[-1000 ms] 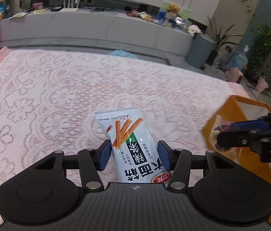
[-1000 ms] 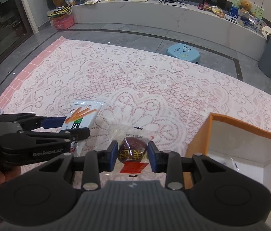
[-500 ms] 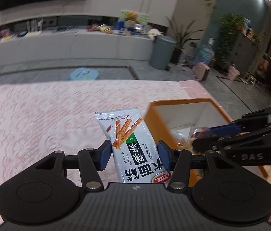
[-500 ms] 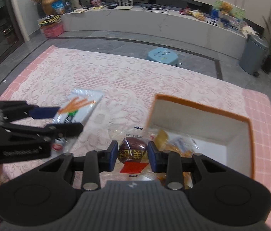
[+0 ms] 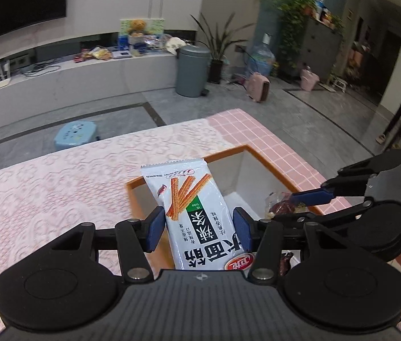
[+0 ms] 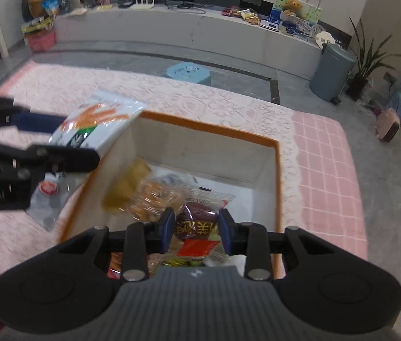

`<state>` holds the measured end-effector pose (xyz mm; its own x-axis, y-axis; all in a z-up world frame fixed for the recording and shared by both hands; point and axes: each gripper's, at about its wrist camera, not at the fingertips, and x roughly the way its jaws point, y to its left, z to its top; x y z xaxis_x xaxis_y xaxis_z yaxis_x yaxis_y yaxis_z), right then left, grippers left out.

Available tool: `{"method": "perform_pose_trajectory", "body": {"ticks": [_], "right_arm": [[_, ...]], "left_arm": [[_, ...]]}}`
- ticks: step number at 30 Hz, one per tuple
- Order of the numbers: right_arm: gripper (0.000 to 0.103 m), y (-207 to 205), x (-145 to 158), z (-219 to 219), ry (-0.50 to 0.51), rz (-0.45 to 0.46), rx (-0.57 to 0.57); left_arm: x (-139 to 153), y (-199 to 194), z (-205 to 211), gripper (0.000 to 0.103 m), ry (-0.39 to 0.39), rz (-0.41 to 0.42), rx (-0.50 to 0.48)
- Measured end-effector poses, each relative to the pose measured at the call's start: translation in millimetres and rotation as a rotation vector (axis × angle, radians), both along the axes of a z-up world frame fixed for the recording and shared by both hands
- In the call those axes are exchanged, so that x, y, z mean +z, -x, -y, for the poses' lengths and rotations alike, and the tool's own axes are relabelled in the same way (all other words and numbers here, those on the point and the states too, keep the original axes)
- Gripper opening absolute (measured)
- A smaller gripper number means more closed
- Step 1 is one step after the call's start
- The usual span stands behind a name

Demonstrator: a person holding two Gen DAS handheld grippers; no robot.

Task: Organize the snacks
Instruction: 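Lift both held snacks and carry them over the orange box, then open both tools to drop the snacks into the box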

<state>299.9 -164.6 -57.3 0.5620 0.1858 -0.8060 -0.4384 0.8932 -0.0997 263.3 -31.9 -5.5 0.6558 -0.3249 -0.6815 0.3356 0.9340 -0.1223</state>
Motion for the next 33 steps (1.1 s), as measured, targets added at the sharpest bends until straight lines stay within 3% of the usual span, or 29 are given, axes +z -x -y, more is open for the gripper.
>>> {"method": "perform_pose_trajectory", "body": {"ticks": [8,21,29,33], "right_arm": [[0.032,-23,-29,4,0.099,0.037,0.074],[0.032,-52,-64,-10,0.184,-0.014,0.209],[0.033,-60,-78,-17,0.222,-0.041,0.218],[0.033,-62,-79,-17,0.222,-0.054,0.213]], "left_arm": [[-30,-24,28,0.059,-0.081,-0.044,-0.086],[-65,-52,36,0.060,-0.229,-0.106,-0.136],[-79,-55,41,0.061,-0.253,-0.122,-0.150],[-77,-51,42,0.068,-0.260,-0.114,-0.167]]}}
